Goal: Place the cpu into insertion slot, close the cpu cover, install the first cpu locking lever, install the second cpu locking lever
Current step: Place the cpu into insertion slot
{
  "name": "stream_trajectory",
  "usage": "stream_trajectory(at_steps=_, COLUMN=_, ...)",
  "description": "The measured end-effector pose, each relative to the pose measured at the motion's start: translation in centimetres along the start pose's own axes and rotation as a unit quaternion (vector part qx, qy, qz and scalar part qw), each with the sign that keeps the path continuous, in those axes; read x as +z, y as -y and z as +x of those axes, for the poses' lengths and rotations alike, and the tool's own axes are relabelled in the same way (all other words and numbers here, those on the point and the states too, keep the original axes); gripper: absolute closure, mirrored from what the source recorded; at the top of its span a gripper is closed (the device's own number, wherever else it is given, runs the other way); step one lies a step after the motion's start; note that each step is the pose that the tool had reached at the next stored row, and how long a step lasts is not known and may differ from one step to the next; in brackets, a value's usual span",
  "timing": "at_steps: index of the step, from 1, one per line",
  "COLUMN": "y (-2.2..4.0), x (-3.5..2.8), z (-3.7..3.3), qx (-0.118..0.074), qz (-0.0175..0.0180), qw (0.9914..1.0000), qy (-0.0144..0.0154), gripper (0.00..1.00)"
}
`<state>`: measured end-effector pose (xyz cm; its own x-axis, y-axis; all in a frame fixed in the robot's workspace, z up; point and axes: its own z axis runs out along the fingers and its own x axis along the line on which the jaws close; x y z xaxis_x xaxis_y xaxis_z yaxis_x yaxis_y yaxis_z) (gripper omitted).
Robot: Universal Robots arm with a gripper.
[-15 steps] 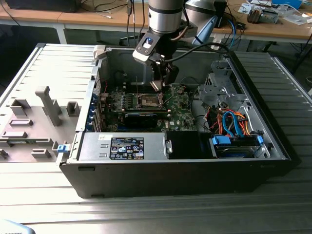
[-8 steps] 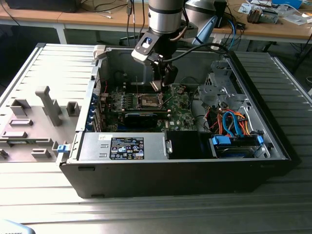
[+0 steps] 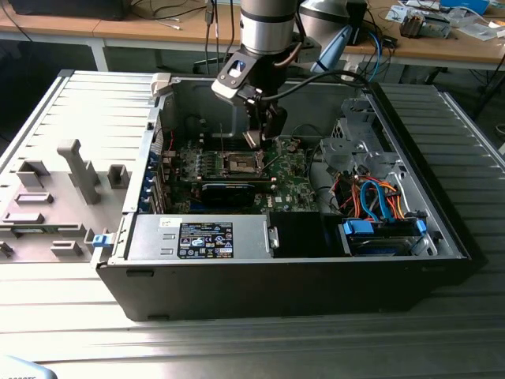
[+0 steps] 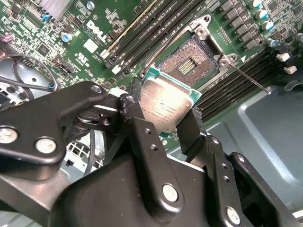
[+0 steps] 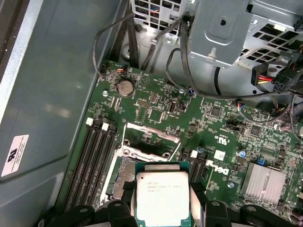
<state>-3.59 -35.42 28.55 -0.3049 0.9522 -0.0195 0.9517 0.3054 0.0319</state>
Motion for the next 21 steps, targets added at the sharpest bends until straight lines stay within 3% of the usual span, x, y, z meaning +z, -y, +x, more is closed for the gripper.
stream_trajectory(at_steps=4, y=0.0, x=0.01, z=0.0, qx=0.007, qz=0.0002, qw=0.99998, qy=0.0005, gripper=0.46)
stream_trajectory(at_steps=8, y=0.0, x=0.08, z=0.0, qx=0.048, qz=0.0012, qw=0.99883, qy=0.0023, gripper=0.46)
stream_trajectory(at_steps=21, y=0.01, x=0.13, z=0.0, qx=0.077, qz=0.0018, qw=0.99699, qy=0.0032, gripper=0.46)
